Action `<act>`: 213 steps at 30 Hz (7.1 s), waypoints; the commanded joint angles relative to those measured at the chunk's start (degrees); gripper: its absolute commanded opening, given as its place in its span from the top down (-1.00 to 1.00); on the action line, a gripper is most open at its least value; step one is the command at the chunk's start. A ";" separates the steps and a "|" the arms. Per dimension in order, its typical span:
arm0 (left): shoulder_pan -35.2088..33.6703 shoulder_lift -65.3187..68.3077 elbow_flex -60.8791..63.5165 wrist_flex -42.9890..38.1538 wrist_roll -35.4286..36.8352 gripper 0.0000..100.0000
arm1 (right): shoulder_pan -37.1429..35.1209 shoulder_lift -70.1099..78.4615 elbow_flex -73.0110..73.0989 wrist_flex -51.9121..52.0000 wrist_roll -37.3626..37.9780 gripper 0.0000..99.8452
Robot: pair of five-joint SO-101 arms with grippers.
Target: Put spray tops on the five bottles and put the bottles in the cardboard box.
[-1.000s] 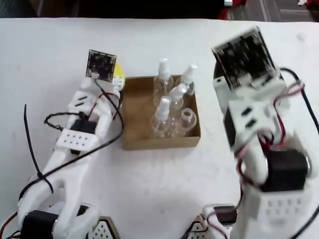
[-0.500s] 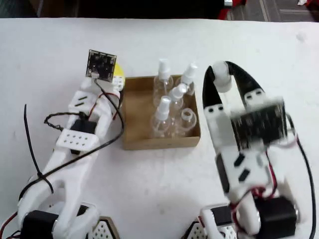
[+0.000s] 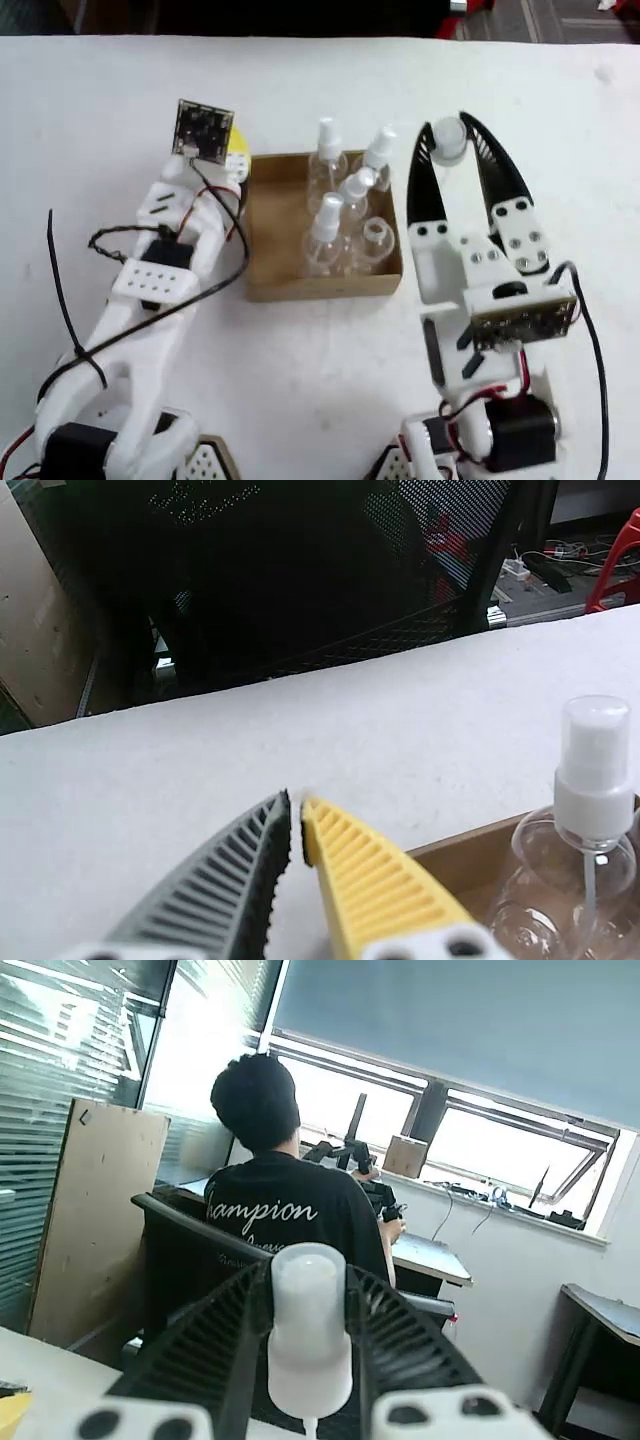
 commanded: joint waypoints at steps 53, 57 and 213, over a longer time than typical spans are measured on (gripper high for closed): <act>0.40 -0.31 2.90 -7.82 -0.53 0.95 | -5.58 0.92 27.60 -20.62 -1.67 0.97; 0.40 -0.31 2.90 -7.74 -0.53 0.95 | -5.67 0.92 31.12 -22.46 -1.76 0.97; -6.20 -54.20 -18.73 42.99 -13.71 0.95 | 5.41 -26.77 -10.99 45.14 0.35 0.92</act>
